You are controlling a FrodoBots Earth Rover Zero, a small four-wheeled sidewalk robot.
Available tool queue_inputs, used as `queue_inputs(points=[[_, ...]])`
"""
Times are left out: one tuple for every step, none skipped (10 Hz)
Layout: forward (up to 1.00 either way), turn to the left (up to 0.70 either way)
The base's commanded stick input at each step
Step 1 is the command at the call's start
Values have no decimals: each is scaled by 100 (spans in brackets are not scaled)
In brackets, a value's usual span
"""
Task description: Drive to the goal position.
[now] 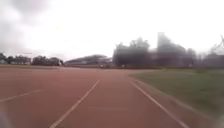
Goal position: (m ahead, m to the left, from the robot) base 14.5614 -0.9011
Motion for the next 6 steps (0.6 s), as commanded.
queue_inputs(points=[[70, 0], [70, 0], [70, 0], [70, 0], [70, 0], [70, 0]])
